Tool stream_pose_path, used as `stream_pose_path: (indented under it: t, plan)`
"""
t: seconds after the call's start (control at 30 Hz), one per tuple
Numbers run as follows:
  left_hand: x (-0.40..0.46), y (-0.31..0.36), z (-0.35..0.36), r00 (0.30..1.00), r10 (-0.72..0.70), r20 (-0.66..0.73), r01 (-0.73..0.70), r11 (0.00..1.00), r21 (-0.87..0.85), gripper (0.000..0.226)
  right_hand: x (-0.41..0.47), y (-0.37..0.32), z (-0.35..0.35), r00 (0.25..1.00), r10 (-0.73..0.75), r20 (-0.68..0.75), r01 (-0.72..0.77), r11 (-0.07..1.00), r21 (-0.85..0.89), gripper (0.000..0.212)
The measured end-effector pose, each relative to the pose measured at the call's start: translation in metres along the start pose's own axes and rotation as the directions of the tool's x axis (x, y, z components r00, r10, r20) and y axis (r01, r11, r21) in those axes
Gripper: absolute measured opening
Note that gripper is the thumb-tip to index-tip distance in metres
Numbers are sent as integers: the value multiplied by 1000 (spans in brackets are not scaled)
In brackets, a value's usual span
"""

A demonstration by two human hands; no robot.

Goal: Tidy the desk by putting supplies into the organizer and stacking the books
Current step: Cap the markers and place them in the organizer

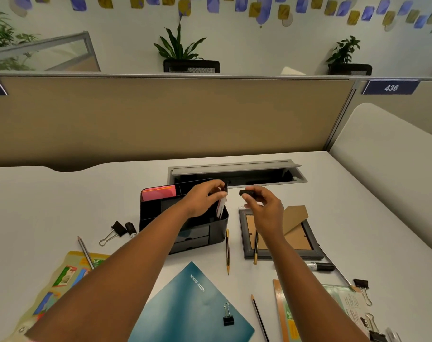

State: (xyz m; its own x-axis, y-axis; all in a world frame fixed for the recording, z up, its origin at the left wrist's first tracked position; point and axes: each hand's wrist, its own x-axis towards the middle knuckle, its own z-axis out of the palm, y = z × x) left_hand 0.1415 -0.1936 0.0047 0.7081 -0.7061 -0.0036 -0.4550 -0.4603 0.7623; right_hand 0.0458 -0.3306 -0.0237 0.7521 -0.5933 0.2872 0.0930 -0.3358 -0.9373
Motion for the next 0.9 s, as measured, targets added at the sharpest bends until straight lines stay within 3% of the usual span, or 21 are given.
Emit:
stream_pose_path:
  t: [0.1, 0.2, 0.43, 0.57, 0.73, 0.9]
  plan:
    - [-5, 12, 3, 991, -4, -130, -32, 960, -279, 25, 9, -14, 0, 998, 26, -55, -18, 989, 145, 26]
    - [-9, 28, 2, 969, 34, -244, -128, 915, -382, 15, 17, -34, 1, 999, 2, -48, 9, 975, 223, 31]
    - [-23, 42, -1, 965, 127, -229, -192, 939, -287, 9, 21, -69, -1, 992, -112, -64, 128, 919, 372, 20]
    - [-31, 45, 0, 967, 116, -226, -170, 956, -237, 8, 16, -75, 0, 983, -179, -44, 184, 939, 290, 19]
    - [-39, 47, -3, 978, 67, -197, -127, 943, -309, 11, 14, -74, 2, 975, -195, 107, 169, 962, 214, 20]
    - [-43, 49, -7, 988, 43, -150, -82, 961, -264, 29, 8, -74, 6, 971, -155, 183, 134, 984, 121, 27]
